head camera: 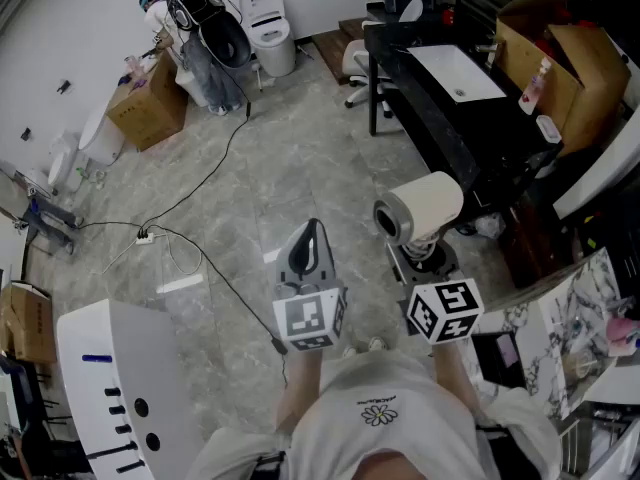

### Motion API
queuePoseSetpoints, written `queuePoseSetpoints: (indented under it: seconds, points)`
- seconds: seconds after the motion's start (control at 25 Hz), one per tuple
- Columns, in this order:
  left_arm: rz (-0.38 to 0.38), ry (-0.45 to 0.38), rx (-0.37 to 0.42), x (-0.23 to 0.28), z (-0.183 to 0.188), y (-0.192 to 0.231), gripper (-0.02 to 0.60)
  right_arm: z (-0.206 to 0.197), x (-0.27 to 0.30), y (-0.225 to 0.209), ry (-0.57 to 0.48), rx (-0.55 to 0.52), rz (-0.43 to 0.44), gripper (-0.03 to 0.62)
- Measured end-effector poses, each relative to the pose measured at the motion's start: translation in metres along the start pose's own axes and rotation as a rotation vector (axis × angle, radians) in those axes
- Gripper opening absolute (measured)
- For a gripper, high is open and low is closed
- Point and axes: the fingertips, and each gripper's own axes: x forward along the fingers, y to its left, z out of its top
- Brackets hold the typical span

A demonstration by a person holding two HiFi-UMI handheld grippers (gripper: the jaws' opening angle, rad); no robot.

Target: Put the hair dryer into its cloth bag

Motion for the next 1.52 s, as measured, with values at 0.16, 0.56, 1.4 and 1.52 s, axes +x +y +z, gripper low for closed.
queuePoseSetpoints:
  seconds: [0.16,0.56,1.4,1.52]
  points:
    - [-0.008,0.005,0.004,0.004,0.001,-0.002,0.014,0.002,0.002,-0.001,-0.006,0.002,0.001,0.209]
    - [-0.011,0.025,0.02,0.018,-0.007,-0.014,0.014,-0.006,0.006,-0.019,0.009,0.048,0.026,0.209]
    - [-0.056,-0.11,0.007,0.111,0.009,-0.012,0.014,0.005,0.046,-0.071,-0.035,0.024,0.025,0.21]
    - [-0.059,-0.131,0.024,0.141,0.015,-0.003,0.014,0.015,0.071,-0.086,-0.053,0.024,0.028,0.21]
